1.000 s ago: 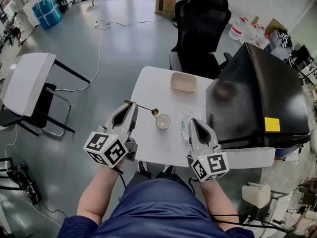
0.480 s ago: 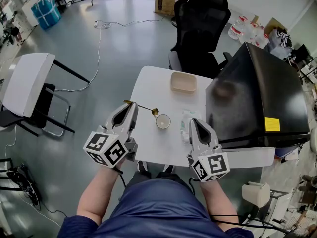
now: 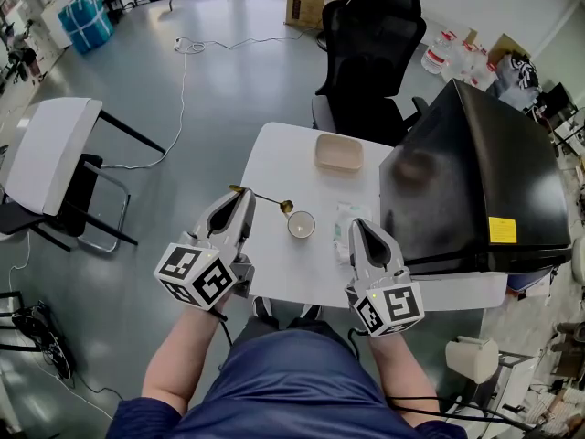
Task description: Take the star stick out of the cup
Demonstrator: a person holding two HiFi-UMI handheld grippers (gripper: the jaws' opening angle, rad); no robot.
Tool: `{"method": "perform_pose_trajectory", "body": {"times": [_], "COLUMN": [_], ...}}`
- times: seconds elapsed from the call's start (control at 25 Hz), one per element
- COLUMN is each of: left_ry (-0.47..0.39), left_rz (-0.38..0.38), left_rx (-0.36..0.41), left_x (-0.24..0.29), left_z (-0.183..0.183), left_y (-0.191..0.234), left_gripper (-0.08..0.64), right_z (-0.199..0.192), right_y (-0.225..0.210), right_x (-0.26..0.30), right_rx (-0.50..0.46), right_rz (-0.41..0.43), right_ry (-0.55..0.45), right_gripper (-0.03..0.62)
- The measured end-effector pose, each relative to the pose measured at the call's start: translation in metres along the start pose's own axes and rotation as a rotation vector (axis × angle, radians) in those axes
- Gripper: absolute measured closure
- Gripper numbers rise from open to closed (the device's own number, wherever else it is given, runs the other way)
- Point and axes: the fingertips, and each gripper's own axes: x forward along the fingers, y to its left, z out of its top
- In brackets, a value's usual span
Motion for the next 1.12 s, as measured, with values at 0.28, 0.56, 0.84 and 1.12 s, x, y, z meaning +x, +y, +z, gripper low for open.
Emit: {"method": "perform_pose_trajectory", "body": {"times": [0.28, 0.56, 0.84, 1.12], "left_ry": [0.009, 0.018, 0.023, 0.031], "left_rz": [0.003, 0.003, 0.005, 0.014], "left_rx": [-0.004, -0.003, -0.006, -0.006], "left_x": [-0.001, 0.002, 0.004, 0.005], "left_z": [-0.003, -0.006, -0.008, -0.012], "left_y": [0.001, 0.003, 0.003, 0.006], "left_gripper": [0.552, 0.552, 0.552, 0.552], "right_z": [0.001, -0.001, -0.003, -0.004], "right_y": [0.002, 0.000, -0.003, -0.004], "right_x": [-0.001, 0.000, 0.001, 0.001], "right_rx": [0.003, 0.012, 0.013, 0.014], "right_rz": [0.003, 0.002, 0.001, 0.002], "right_ry": [0.001, 0.003, 0.007, 0.010], "right_gripper": [0.586, 0.586, 0.586, 0.586]}}
